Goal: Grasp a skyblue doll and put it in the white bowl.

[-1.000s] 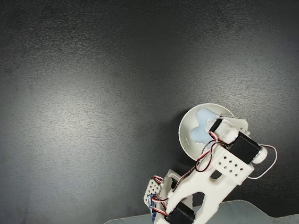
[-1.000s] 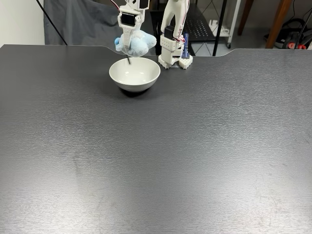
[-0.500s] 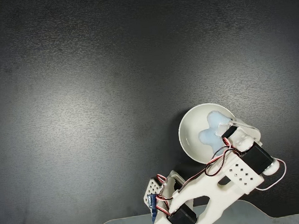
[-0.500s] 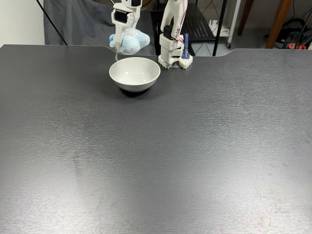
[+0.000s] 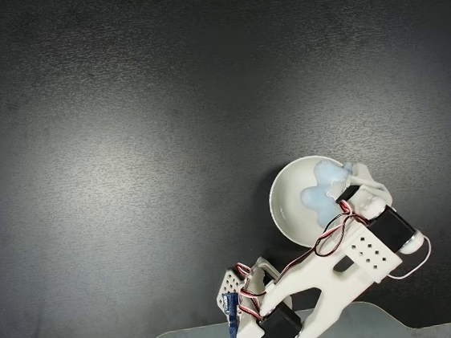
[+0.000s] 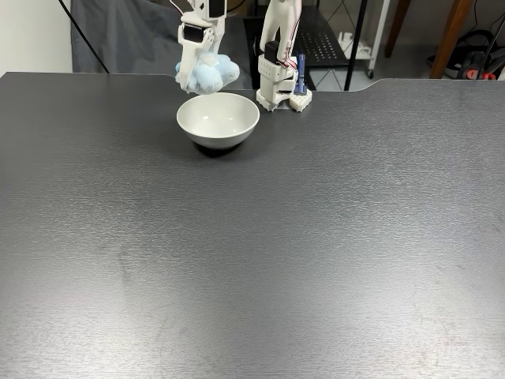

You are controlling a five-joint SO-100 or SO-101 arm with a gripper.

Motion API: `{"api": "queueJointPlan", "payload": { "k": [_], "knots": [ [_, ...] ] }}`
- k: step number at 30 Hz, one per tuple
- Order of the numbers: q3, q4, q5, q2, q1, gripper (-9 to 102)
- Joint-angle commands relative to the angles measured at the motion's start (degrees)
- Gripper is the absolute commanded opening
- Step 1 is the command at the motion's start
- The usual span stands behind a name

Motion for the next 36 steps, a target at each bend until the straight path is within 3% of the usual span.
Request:
{"api": "queueJointPlan", "payload": {
  "k": [1,5,12,36],
  "knots": [
    [-0.44,2.99,-0.53,0.62,-0.26,42],
    [-0.35,2.99,-1.23,0.09,-0.88,43],
    [-1.32,2.99,-12.92,-1.05,-3.96,42],
    [-0.26,3.08,-19.60,-1.32,-3.78,44]
  ]
}}
